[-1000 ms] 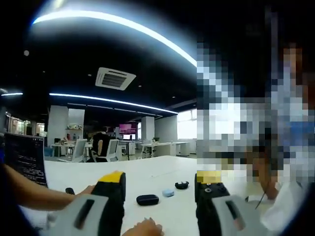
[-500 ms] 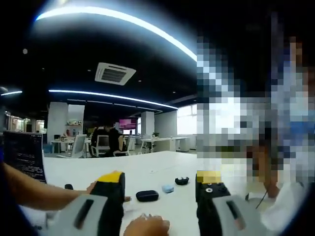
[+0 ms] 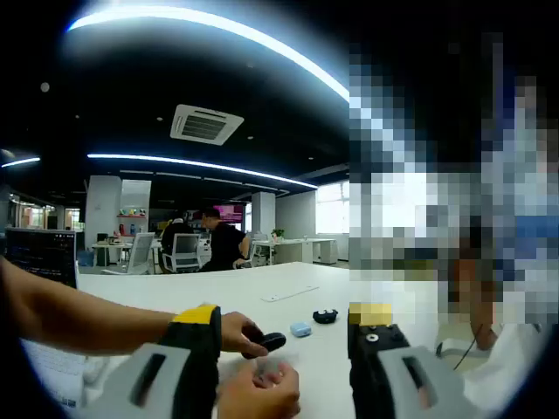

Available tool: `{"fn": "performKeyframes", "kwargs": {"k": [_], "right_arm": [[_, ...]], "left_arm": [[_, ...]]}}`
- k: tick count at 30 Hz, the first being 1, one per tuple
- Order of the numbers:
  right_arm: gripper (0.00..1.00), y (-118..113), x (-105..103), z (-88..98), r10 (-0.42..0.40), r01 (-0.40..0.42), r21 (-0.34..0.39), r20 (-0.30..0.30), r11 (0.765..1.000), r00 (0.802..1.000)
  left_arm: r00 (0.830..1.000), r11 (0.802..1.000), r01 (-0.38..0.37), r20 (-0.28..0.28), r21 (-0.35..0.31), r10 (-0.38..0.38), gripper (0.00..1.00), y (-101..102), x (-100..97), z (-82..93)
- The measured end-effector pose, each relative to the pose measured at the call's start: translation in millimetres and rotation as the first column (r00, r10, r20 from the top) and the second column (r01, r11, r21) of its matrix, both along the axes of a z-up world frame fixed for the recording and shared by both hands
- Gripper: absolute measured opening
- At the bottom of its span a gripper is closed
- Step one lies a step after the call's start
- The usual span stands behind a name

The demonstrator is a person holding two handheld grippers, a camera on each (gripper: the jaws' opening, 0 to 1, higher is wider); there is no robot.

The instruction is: Pick up the earbuds from the table and place the earbuds into the earbud case

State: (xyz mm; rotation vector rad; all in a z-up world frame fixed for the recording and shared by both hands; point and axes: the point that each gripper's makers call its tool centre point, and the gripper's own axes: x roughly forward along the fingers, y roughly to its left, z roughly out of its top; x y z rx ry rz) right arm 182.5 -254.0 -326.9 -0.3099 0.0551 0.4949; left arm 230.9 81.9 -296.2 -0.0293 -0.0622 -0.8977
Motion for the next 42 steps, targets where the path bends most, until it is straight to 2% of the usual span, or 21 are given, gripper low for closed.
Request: {"fn": "performKeyframes", "kwargs": {"k": [21,42], "right_arm": [[0.57,-9.4,-0.2,1.9,-0.02,0.02,-0.012,0.005,1.0,1.0],[0.57,-5.9,-4.7,4.2,-0.013,0.014,-0.022,0.014,1.0,1.0]], "left_arm": [[1.0,1.0,0.014,0.014,0.007,-0.014,0.57,-5.0,-3.1,2.4],[0.998,0.999,0.047,0.036,0.012,-0.047,0.57,-12.7,-12.3,6.1]]}}
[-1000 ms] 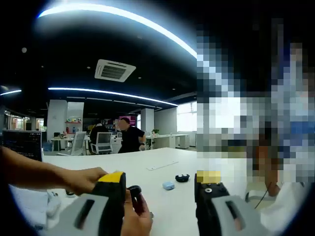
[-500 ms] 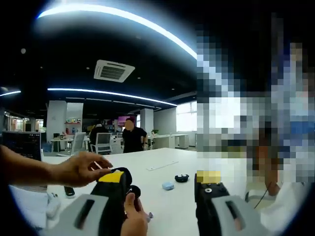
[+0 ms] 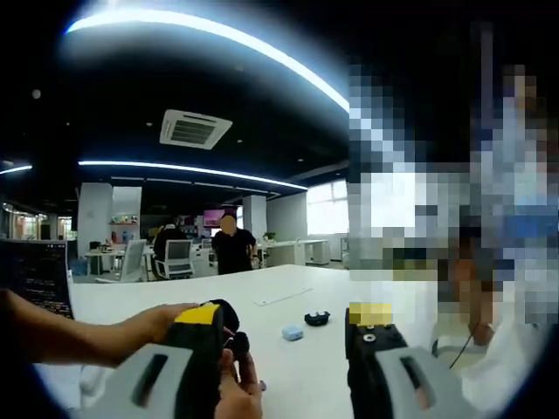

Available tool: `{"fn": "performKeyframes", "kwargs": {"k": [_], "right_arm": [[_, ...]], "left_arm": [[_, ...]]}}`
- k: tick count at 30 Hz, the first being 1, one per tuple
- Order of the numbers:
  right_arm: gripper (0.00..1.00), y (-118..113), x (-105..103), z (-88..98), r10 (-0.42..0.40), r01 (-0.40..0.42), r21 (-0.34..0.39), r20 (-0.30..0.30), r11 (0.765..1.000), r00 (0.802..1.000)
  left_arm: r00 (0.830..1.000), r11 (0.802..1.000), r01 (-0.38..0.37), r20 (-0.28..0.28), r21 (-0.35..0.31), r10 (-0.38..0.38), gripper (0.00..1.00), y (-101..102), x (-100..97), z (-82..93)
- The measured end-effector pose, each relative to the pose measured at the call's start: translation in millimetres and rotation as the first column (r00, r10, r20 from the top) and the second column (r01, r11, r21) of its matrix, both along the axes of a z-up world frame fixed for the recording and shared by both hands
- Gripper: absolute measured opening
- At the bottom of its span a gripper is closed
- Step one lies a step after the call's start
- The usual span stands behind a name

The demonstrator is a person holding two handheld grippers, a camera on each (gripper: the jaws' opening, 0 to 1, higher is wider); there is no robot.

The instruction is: Pick up the earbuds from the table and place the earbuds into the earbud case

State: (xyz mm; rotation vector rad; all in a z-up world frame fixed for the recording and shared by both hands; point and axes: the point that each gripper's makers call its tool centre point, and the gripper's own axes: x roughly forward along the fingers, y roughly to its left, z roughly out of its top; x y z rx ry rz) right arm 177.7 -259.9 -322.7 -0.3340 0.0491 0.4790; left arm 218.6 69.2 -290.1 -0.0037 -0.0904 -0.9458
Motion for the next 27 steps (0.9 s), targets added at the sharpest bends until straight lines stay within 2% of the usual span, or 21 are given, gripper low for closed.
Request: {"fn": "performKeyframes", "kwargs": {"k": [27], "right_arm": [[0.57,-1.5,-0.8,0.0,0.001,-0.001,-0.008,0.001,1.0,1.0]], "left_arm": [[1.0,1.0,0.0,0.005,0.007,0.0,0.57,-0.7,1.1,0.3]]}}
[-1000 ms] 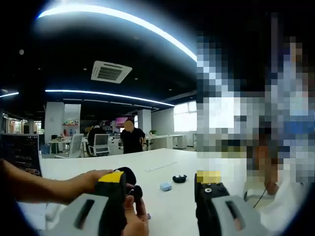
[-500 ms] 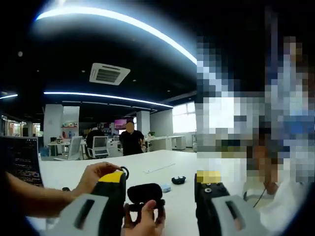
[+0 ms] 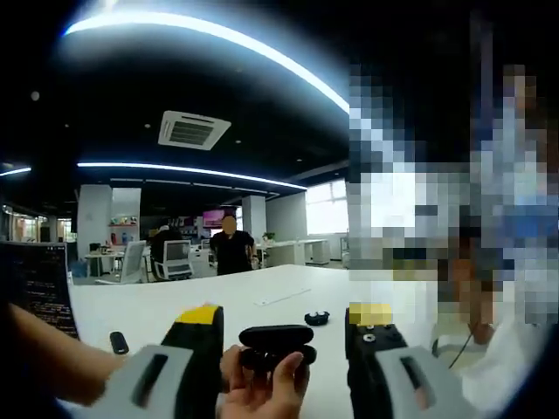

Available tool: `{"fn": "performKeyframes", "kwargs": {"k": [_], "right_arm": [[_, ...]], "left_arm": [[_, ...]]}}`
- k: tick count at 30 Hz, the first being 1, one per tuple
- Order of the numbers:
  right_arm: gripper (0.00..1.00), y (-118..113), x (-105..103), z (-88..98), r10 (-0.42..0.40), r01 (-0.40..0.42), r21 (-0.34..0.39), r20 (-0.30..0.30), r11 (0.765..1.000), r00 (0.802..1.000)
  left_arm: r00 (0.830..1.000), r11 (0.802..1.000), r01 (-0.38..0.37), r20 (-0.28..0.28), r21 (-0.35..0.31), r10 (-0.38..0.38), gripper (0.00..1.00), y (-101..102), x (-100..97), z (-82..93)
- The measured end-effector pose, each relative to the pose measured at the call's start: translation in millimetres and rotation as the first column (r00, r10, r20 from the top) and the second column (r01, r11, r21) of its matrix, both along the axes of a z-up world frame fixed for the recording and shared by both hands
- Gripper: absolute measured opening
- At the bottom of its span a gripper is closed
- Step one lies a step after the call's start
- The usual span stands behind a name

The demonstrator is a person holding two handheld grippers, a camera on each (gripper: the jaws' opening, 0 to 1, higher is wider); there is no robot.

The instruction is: Pick up the earbuds from the table and place the earbuds into the earbud case

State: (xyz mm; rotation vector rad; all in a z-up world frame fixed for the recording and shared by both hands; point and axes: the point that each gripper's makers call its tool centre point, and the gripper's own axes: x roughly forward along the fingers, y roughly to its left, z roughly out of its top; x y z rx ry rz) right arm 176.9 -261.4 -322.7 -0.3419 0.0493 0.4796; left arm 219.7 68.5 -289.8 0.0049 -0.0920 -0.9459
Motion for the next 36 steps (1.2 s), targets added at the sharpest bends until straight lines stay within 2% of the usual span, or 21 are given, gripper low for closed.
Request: {"fn": "performKeyframes", "kwargs": {"k": [29,36], "right_arm": [[0.57,7.0,-0.7,-4.1,0.024,-0.024,-0.023,-0.01,0.999,1.0],[0.57,1.0,-0.4,-2.9,0.014,-0.014,-0.021,-0.008,1.0,1.0]], "left_arm": [[1.0,1.0,-0.01,0.0,0.001,0.01,0.56,2.0,1.3,-0.8],[1.0,1.0,-0.017,0.001,-0.008,0.017,0.55,5.0,1.9,1.5]]}}
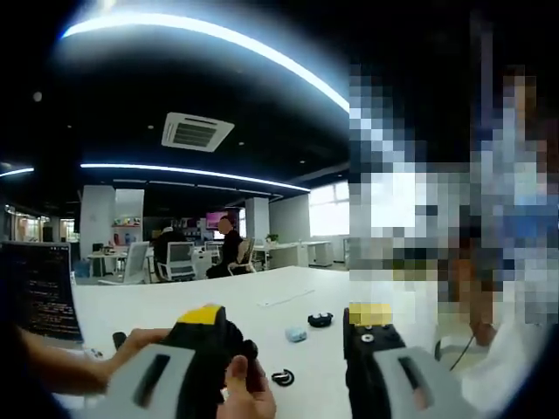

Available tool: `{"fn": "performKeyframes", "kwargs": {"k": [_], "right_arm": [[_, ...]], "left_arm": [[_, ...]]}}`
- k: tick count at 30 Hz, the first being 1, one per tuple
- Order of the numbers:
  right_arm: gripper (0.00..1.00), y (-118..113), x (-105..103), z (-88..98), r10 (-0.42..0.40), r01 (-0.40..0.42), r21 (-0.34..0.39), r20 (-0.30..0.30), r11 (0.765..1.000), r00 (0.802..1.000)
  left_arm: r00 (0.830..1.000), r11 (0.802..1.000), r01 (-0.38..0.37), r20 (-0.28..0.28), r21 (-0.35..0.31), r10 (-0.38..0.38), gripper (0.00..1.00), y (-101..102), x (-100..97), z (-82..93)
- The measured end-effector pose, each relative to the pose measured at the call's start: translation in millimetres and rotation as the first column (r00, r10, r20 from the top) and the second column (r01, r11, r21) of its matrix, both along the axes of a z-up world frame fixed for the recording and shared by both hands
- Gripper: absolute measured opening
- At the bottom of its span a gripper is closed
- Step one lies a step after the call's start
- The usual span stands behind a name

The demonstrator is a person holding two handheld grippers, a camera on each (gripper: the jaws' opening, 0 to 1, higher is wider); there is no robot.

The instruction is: Pick up the earbuds from the table and place the earbuds into the earbud case

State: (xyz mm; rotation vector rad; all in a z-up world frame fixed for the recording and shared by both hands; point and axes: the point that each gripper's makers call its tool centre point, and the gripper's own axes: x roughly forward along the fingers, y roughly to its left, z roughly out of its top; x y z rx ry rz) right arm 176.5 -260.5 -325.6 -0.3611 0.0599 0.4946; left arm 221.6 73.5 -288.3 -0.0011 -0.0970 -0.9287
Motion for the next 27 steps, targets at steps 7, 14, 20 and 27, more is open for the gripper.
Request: {"fn": "performKeyframes", "kwargs": {"k": [7,14,20,27], "right_arm": [[0.57,0.0,-2.0,1.4,-0.001,0.001,0.0,0.004,1.0,1.0],[0.57,-0.9,-1.1,0.0,-0.004,0.004,0.0,0.0,1.0,1.0],[0.57,-0.5,-0.7,-0.5,-0.003,0.003,-0.001,-0.003,1.0,1.0],[0.57,0.1,-1.6,0.4,-0.004,0.004,-0.001,0.0,1.0,1.0]], "left_arm": [[1.0,1.0,0.005,-0.004,0.011,-0.005,0.53,-2.1,-0.4,-2.6],[1.0,1.0,0.0,-0.002,0.008,0.0,0.53,0.6,-1.0,-2.1],[1.0,1.0,0.005,-0.001,0.011,-0.005,0.53,-0.8,-2.4,-2.4],[1.0,1.0,0.005,-0.001,0.015,-0.005,0.53,-0.2,-1.8,-2.6]]}}
